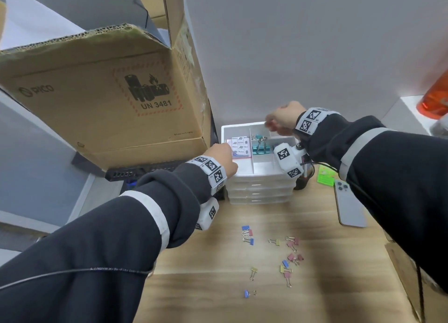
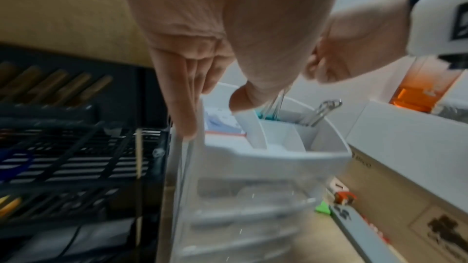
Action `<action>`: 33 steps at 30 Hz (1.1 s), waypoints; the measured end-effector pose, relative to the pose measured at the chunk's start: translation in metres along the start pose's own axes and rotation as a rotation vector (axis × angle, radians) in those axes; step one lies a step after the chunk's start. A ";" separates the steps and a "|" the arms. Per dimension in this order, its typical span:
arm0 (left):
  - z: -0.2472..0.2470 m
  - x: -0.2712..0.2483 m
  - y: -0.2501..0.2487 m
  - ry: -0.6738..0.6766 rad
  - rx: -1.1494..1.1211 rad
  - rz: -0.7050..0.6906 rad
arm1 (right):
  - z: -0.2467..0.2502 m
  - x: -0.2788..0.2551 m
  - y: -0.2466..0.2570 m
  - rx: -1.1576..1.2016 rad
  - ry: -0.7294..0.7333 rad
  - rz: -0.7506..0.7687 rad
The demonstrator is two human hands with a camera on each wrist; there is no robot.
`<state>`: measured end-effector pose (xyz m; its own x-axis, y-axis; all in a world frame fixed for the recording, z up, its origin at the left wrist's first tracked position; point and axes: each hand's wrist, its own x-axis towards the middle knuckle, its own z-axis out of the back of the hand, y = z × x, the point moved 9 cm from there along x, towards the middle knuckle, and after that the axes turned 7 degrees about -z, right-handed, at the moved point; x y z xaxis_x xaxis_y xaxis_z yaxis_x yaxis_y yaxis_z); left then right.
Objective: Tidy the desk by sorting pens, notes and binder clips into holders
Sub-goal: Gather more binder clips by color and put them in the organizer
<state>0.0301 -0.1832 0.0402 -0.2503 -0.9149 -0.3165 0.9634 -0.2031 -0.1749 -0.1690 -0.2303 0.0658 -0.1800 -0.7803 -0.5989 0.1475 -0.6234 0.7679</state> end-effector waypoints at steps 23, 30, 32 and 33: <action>-0.257 -0.088 0.004 0.505 0.057 -0.034 | 0.009 0.005 -0.363 -0.910 0.051 -0.185; -0.316 -0.094 -0.048 0.435 -0.138 -0.230 | -0.010 0.001 -0.400 -0.853 0.069 -0.097; -0.323 -0.091 -0.069 0.432 -0.144 -0.310 | -0.011 0.001 -0.401 -0.885 0.067 -0.055; -0.327 -0.090 -0.079 0.425 -0.132 -0.354 | -0.010 0.000 -0.402 -0.892 0.069 -0.052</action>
<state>-0.0551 0.0293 -0.2218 -0.5985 -0.5728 -0.5601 0.8006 -0.4012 -0.4451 -0.2185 0.0192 -0.2450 -0.1523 -0.7335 -0.6625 0.8471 -0.4421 0.2948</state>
